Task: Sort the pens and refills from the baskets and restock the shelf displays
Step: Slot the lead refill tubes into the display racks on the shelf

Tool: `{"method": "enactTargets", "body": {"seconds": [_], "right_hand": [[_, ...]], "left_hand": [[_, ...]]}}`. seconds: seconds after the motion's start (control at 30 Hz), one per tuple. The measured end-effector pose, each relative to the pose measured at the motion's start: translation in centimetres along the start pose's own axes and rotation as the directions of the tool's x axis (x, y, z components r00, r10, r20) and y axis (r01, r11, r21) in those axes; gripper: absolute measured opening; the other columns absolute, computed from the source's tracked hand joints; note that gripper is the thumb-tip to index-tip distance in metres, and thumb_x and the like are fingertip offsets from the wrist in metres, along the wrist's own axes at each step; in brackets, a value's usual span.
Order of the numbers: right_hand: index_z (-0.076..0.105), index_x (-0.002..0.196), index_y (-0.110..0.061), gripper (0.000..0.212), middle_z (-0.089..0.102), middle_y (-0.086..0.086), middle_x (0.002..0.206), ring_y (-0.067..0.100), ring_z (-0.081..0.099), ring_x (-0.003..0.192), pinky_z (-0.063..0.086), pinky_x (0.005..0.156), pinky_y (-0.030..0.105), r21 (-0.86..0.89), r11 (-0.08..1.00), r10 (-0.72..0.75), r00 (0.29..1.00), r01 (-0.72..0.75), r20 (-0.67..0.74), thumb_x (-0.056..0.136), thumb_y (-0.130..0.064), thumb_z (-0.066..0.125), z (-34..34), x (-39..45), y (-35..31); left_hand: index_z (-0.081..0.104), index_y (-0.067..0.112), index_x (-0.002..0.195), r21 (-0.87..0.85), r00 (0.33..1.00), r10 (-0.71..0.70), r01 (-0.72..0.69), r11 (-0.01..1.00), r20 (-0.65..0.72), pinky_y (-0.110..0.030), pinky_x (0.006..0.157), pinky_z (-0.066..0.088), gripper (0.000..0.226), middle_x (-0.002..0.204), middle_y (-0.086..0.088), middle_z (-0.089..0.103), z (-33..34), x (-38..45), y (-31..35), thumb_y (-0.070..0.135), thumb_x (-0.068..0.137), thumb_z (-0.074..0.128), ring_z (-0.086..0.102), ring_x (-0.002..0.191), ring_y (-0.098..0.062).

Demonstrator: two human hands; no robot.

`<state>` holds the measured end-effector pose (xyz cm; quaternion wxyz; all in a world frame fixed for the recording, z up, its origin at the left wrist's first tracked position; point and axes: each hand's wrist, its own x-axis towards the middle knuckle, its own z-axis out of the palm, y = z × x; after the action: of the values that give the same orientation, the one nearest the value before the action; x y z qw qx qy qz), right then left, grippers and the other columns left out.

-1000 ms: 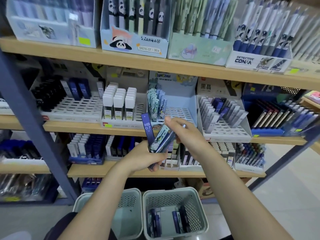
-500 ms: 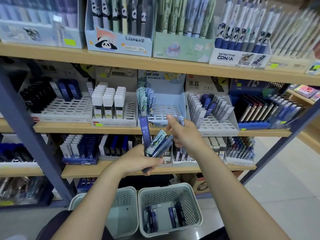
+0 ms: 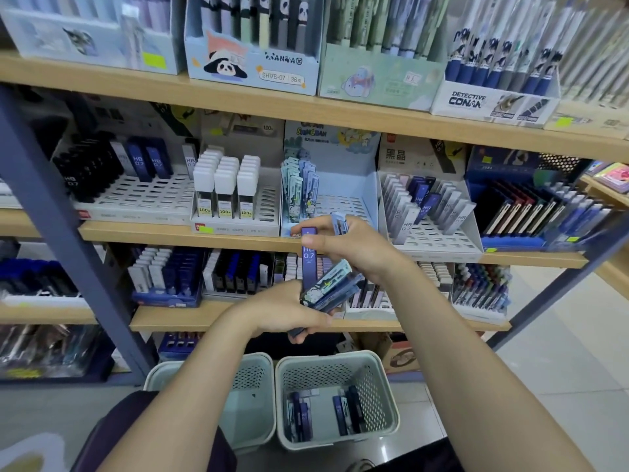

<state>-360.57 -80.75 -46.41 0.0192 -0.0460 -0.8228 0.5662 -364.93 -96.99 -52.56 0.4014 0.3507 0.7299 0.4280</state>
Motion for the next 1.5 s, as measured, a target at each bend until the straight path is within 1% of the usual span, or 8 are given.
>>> {"method": "enactTargets", "body": {"seconds": [0.2, 0.47, 0.73, 0.93, 1.1, 1.33, 1.43, 1.5], "right_hand": [[0.071, 0.113, -0.008, 0.020, 0.055, -0.017, 0.047, 0.006, 0.033, 0.038, 0.027, 0.043, 0.022, 0.205, 0.976, 0.004, 0.945, 0.067, -0.328, 0.094, -0.014, 0.067, 0.3, 1.2, 0.1], [0.072, 0.105, -0.019, 0.011, 0.059, -0.009, 0.072, -0.004, 0.045, 0.044, 0.034, 0.053, 0.016, 0.199, 0.963, -0.004, 0.748, 0.182, -0.664, 0.097, -0.017, 0.064, -1.3, 1.5, 1.4], [0.067, 0.099, -0.018, 0.005, 0.055, -0.016, 0.053, 0.000, 0.042, 0.035, 0.031, 0.039, 0.015, 0.232, 0.971, 0.050, 0.894, 0.062, -0.445, 0.094, -0.015, 0.067, 1.3, 0.5, 1.9], [0.050, 0.093, -0.019, 0.017, 0.051, -0.012, 0.045, 0.005, 0.037, 0.034, 0.030, 0.039, 0.020, 0.330, 0.943, 0.102, 0.917, 0.034, -0.387, 0.095, -0.016, 0.066, 3.1, 0.8, 1.8], [0.041, 0.101, -0.012, 0.012, 0.042, 0.005, 0.076, 0.013, 0.037, 0.053, 0.024, 0.049, 0.028, 0.461, 0.883, 0.239, 0.930, -0.089, -0.279, 0.096, -0.009, 0.051, 2.6, 1.1, 1.1], [0.055, 0.133, -0.013, 0.032, 0.066, 0.011, 0.094, 0.023, 0.064, 0.074, 0.057, 0.073, 0.033, 0.265, 0.964, 0.054, 0.985, -0.008, -0.166, 0.108, -0.026, 0.040, 0.2, 0.9, -0.2], [0.049, 0.139, -0.030, 0.038, 0.060, 0.005, 0.070, 0.013, 0.052, 0.054, 0.042, 0.058, 0.025, 0.001, 1.000, 0.017, 0.973, -0.017, -0.230, 0.107, -0.045, 0.036, -0.6, 1.3, -1.0], [0.045, 0.133, -0.023, 0.035, 0.054, 0.002, 0.067, 0.010, 0.041, 0.047, 0.035, 0.055, 0.027, 0.083, 0.994, 0.086, 0.968, -0.068, -0.237, 0.107, -0.044, 0.035, -0.8, 1.9, -1.1]], "left_hand": [[0.059, 0.010, 0.097, -0.085, 0.999, -0.029, 0.026, 0.996, -0.042, -0.031, 0.055, 0.045, 0.013, 0.066, -0.005, 0.058, -0.3, 0.2, -0.6, 0.014, 0.092, 0.070, 0.051, 0.051, -0.019], [0.057, 0.012, 0.092, -0.280, 0.937, -0.044, -0.059, 0.958, -0.347, -0.027, 0.048, 0.035, 0.018, 0.054, -0.001, 0.050, -0.7, 0.8, -0.8, 0.016, 0.088, 0.075, 0.040, 0.043, -0.017], [0.063, 0.013, 0.107, -0.503, 0.846, -0.070, -0.245, 0.829, -0.529, -0.025, 0.046, 0.045, 0.025, 0.087, -0.005, 0.077, -0.3, 0.8, 0.2, 0.027, 0.090, 0.075, 0.072, 0.069, -0.019], [0.066, 0.013, 0.098, -0.511, 0.876, 0.002, -0.283, 0.812, -0.482, -0.025, 0.049, 0.043, 0.005, 0.075, -0.003, 0.074, -0.3, 0.6, 0.5, 0.013, 0.094, 0.069, 0.069, 0.062, -0.019], [0.067, 0.009, 0.107, -0.500, 0.816, -0.050, -0.304, 0.811, -0.576, -0.028, 0.049, 0.045, 0.016, 0.088, -0.011, 0.075, -1.2, 0.9, -0.2, 0.014, 0.093, 0.071, 0.069, 0.073, -0.028], [0.063, 0.015, 0.098, -0.500, 0.744, -0.072, -0.370, 0.783, -0.664, -0.033, 0.059, 0.049, 0.007, 0.080, -0.004, 0.075, -2.0, 0.9, 1.1, 0.015, 0.095, 0.069, 0.070, 0.066, -0.021], [0.064, 0.013, 0.098, -0.485, 0.753, -0.045, -0.374, 0.791, -0.656, -0.037, 0.067, 0.048, 0.003, 0.075, -0.001, 0.074, -1.9, 1.1, 1.7, 0.015, 0.097, 0.066, 0.069, 0.060, -0.016], [0.064, 0.013, 0.098, -0.474, 0.752, -0.046, -0.366, 0.801, -0.657, -0.038, 0.067, 0.048, 0.003, 0.075, 0.000, 0.073, -2.0, 1.3, 1.7, 0.014, 0.097, 0.065, 0.069, 0.060, -0.016]]}}
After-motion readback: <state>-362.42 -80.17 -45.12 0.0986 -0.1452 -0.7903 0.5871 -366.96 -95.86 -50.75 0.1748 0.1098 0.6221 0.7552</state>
